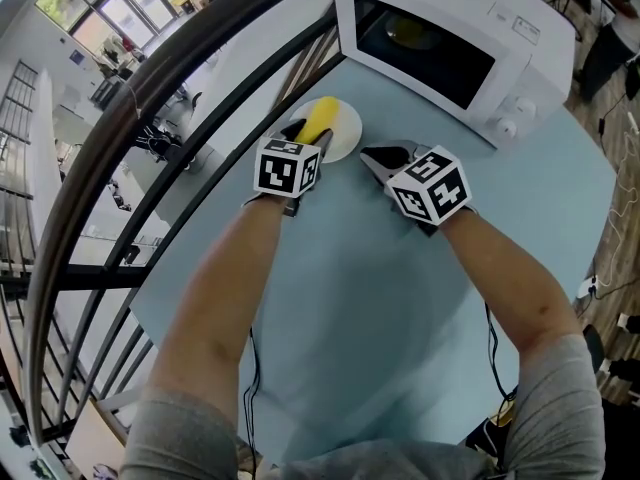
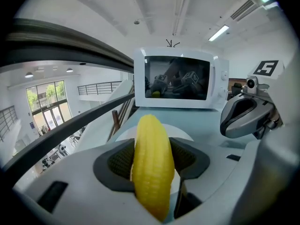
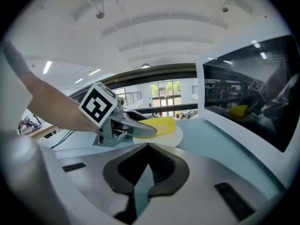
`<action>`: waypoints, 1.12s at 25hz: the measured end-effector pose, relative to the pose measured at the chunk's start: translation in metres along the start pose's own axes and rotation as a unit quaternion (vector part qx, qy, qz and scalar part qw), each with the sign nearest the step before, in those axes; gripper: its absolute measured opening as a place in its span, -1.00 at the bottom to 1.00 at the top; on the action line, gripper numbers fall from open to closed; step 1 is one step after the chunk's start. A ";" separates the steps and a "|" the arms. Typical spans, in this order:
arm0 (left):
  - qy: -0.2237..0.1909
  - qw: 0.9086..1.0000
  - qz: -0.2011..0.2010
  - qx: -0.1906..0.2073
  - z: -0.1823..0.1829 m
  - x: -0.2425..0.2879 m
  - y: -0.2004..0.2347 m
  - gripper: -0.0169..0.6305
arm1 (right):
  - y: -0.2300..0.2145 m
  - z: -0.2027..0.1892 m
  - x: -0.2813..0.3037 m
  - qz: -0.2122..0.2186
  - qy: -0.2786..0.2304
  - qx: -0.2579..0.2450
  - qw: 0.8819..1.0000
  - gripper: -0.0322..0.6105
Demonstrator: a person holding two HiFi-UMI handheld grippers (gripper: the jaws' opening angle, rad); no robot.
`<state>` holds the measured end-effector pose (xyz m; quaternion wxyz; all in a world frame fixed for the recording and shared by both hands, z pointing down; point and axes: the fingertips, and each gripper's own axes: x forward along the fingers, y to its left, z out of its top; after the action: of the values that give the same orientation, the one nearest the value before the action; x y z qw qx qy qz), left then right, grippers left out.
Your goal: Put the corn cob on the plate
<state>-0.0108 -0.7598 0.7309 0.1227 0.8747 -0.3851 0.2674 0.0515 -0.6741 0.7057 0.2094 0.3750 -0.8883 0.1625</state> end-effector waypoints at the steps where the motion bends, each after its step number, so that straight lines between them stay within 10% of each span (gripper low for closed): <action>1: 0.001 1.000 0.001 0.001 -0.001 0.000 0.000 -0.22 | 0.000 0.000 0.000 0.000 0.000 0.001 1.000 -0.85; 28: -0.017 0.999 -0.003 -0.035 0.014 -0.024 -0.006 0.15 | 0.000 0.012 -0.016 -0.021 0.001 0.012 1.000 -0.85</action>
<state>-0.0148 -0.7472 0.7064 0.1477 0.8756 -0.3935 0.2380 0.0591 -0.6701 0.6870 0.2093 0.3955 -0.8781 0.1694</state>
